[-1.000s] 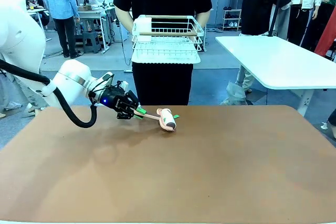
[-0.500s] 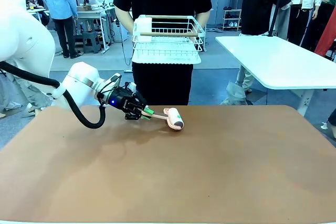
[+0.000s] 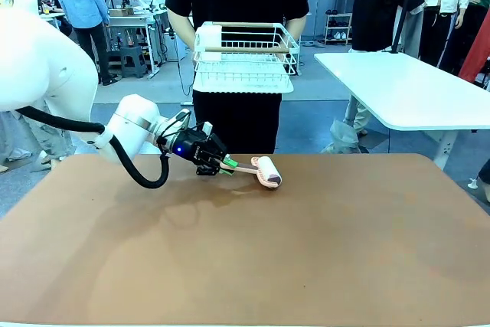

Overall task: Clean the table.
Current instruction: Clean the table with the Lint Roller when the human lifts the Dish drying rack.

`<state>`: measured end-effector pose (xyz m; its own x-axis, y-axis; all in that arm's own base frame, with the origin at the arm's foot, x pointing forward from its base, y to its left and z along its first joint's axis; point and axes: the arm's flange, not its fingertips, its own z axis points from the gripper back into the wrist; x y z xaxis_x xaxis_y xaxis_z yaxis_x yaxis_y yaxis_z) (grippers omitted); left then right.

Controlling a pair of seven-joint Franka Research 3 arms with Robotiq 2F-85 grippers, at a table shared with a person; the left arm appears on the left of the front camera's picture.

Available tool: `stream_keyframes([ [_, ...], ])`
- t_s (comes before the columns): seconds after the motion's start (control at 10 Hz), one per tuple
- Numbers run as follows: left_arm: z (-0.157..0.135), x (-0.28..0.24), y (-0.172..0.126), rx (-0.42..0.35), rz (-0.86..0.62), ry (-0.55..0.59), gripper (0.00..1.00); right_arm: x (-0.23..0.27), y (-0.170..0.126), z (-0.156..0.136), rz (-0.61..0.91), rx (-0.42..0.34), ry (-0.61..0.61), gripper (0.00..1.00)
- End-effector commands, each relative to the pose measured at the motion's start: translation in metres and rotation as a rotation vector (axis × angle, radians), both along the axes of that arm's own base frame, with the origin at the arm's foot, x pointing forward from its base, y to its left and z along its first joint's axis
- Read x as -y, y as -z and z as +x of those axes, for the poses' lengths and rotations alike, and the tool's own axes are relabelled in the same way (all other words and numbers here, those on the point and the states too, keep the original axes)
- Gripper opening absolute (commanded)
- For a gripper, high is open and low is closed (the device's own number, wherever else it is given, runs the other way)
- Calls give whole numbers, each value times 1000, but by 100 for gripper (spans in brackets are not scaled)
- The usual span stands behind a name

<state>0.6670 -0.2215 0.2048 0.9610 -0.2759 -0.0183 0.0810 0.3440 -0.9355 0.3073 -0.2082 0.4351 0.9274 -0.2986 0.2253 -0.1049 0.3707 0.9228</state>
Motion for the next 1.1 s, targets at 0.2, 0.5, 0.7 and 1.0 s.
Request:
stream_keyframes([
  [0.2, -2, 30, 17, -58, 30, 85, 22, 0, -4, -2, 8, 14, -3, 100],
  [0.5, -4, 46, 13, -67, 13, 103, 22, 0, -4, -2, 8, 14, -3, 100],
  [0.7, -2, 36, 3, -76, 7, 72, 22, 0, -4, -2, 8, 14, -3, 100],
  [1.0, 9, 12, 0, -109, 73, 21, 22, 0, -4, -2, 8, 14, -3, 100],
])
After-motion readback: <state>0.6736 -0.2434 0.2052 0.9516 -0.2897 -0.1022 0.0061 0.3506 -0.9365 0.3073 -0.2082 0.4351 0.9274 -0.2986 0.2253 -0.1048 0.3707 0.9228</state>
